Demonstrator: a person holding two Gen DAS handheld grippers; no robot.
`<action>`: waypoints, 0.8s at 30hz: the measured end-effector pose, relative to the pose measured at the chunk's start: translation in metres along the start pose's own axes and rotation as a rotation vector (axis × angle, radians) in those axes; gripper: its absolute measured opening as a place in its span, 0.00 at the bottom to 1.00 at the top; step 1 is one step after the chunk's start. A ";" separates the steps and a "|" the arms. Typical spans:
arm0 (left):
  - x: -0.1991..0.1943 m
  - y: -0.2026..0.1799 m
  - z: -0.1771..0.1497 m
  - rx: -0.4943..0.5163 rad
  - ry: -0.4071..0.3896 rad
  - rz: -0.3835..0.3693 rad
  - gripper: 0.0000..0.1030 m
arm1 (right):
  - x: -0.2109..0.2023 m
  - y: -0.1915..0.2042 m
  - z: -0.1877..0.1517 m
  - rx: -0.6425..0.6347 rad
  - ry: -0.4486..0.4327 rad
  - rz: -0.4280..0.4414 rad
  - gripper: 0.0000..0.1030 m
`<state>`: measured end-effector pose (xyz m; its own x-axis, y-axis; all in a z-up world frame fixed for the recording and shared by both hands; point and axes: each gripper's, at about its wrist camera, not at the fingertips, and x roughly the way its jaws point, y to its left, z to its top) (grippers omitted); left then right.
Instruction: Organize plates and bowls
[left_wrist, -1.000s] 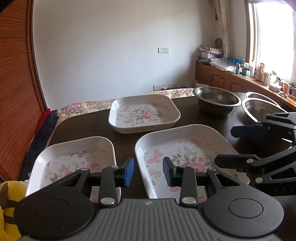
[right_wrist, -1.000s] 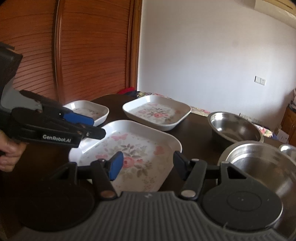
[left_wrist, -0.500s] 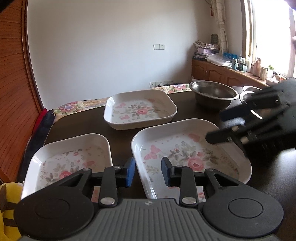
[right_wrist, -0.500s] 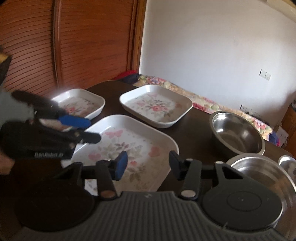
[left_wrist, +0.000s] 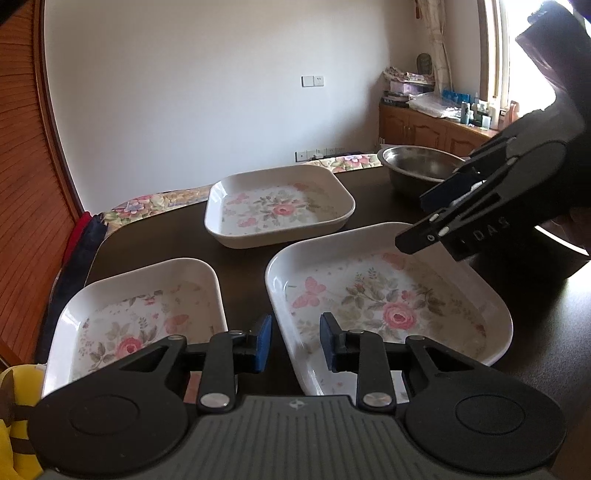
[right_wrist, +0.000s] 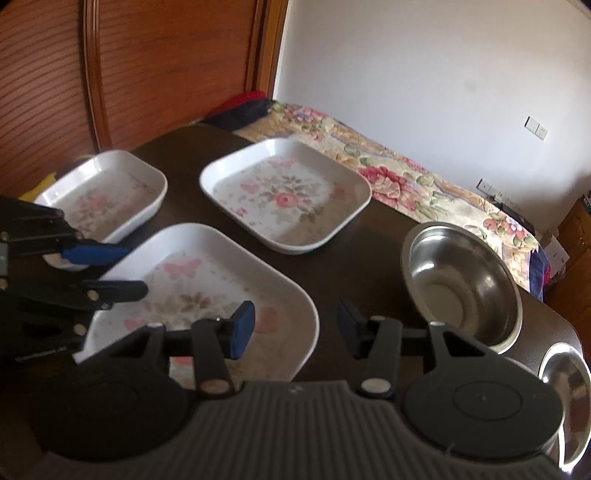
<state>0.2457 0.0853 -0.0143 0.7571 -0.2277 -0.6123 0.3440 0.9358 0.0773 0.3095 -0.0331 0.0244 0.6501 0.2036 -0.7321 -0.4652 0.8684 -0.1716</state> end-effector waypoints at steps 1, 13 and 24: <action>0.000 -0.001 0.000 0.002 0.004 -0.002 0.56 | 0.001 -0.002 0.001 0.000 0.009 0.000 0.49; 0.004 0.004 0.001 -0.033 0.015 -0.011 0.49 | 0.020 -0.011 0.006 0.007 0.113 0.034 0.32; -0.013 0.004 -0.003 -0.114 -0.031 -0.019 0.38 | 0.015 -0.017 0.002 0.070 0.074 0.022 0.12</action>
<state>0.2353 0.0924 -0.0083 0.7685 -0.2519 -0.5882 0.2939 0.9555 -0.0252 0.3286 -0.0440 0.0175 0.5930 0.1910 -0.7822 -0.4338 0.8942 -0.1105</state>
